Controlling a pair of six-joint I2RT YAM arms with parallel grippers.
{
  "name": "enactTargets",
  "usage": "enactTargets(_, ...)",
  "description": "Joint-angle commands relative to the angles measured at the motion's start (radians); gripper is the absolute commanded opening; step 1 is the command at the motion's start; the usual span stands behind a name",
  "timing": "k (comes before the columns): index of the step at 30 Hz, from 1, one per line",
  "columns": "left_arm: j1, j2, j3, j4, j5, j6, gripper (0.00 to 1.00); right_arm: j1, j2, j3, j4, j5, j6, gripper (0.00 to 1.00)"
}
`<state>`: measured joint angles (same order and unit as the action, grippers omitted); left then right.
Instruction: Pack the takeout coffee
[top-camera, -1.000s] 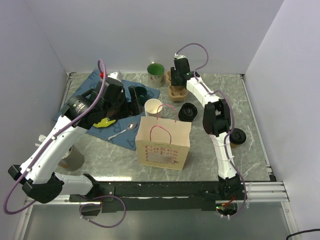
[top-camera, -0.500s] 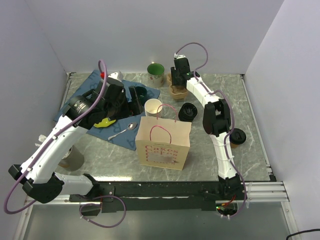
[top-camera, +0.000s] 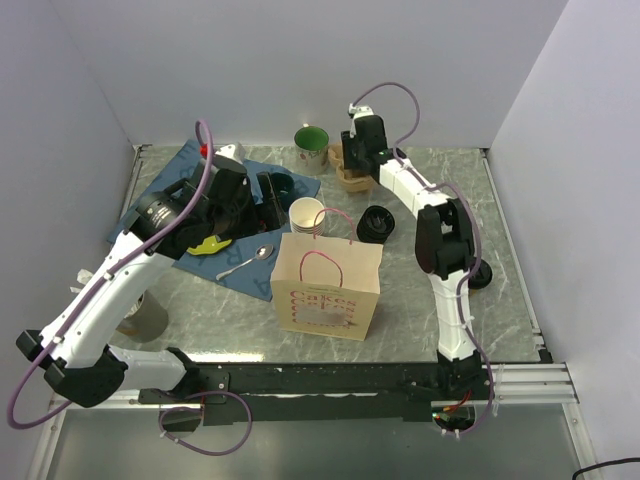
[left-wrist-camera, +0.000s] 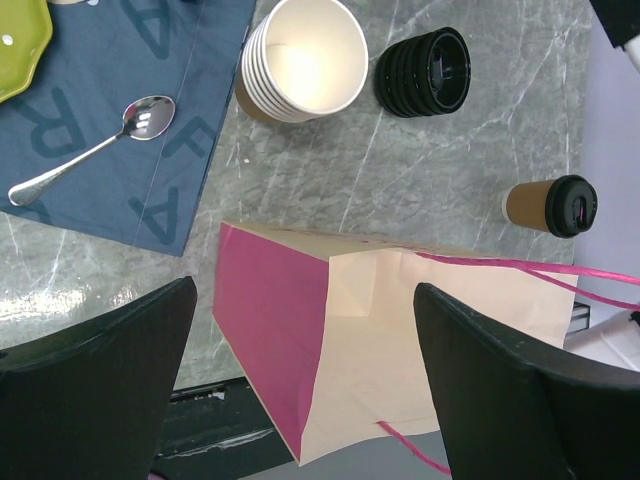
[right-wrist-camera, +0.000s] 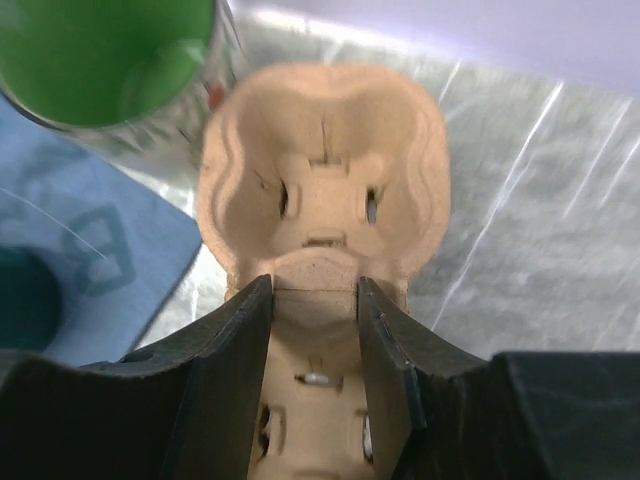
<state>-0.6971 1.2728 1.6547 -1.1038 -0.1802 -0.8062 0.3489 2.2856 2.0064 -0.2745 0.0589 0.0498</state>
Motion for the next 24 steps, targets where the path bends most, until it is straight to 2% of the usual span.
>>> enactTargets(1,-0.002,-0.024,0.002,0.016,-0.001,-0.001,0.97,-0.007,-0.092,-0.011,0.23,-0.028,-0.042,0.45)
enactTargets(15,-0.002,-0.012,-0.001,0.021,0.001,0.024,0.97,-0.01,-0.041,0.037,0.094,0.034,0.002,0.43)
enactTargets(19,-0.002,-0.006,-0.001,0.025,-0.001,0.03,0.97,-0.007,0.003,0.126,-0.056,0.048,0.056,0.51)
enactTargets(24,-0.002,0.023,0.033,0.012,-0.004,0.047,0.97,0.001,0.017,0.092,-0.068,-0.01,0.033,0.57)
